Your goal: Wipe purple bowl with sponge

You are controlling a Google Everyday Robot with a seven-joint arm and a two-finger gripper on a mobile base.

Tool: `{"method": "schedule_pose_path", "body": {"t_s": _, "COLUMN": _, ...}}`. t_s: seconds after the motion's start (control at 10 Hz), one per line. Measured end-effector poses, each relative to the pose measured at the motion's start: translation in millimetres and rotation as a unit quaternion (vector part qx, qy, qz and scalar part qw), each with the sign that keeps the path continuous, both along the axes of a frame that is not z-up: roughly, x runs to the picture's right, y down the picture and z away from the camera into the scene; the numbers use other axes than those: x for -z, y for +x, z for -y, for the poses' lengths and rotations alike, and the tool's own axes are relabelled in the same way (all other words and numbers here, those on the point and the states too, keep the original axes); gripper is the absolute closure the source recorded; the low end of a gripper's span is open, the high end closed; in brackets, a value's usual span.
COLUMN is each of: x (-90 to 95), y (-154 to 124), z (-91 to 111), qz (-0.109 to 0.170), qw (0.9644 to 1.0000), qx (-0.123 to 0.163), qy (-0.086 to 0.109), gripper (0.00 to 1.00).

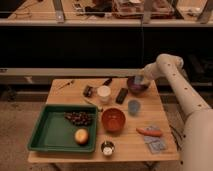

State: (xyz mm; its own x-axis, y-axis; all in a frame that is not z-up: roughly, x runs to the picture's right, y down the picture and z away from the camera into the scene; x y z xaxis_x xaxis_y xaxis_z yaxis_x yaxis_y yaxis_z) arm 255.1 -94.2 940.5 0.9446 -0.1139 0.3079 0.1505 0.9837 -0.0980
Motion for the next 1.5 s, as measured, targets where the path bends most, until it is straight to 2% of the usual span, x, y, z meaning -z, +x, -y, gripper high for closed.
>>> {"method": "schedule_pose_path", "body": {"t_s": 0.2, "x": -12.5, "y": -4, "z": 17, "qz": 0.004, "qw": 0.9999, "qx": 0.001, "qy": 0.011, "gripper": 1.0}}
{"method": "schedule_pose_path", "body": {"t_s": 0.5, "x": -17.5, "y": -40, "z": 29, "qz": 0.029, "qw": 0.9992, "qx": 0.018, "qy": 0.021, "gripper": 1.0}}
{"method": "schedule_pose_path", "body": {"t_s": 0.7, "x": -11.1, "y": -69, "z": 22, "qz": 0.054, "qw": 0.9976, "qx": 0.035, "qy": 0.025, "gripper": 1.0}}
{"method": "schedule_pose_path", "body": {"t_s": 0.9, "x": 0.6, "y": -75, "z": 1, "qz": 0.066, "qw": 0.9964, "qx": 0.048, "qy": 0.025, "gripper": 1.0}}
{"method": "schedule_pose_path", "body": {"t_s": 1.1, "x": 12.6, "y": -69, "z": -18, "qz": 0.067, "qw": 0.9961, "qx": 0.052, "qy": 0.026, "gripper": 1.0}}
{"method": "schedule_pose_path", "body": {"t_s": 1.5, "x": 26.9, "y": -15, "z": -26, "qz": 0.034, "qw": 0.9981, "qx": 0.035, "qy": 0.036, "gripper": 1.0}}
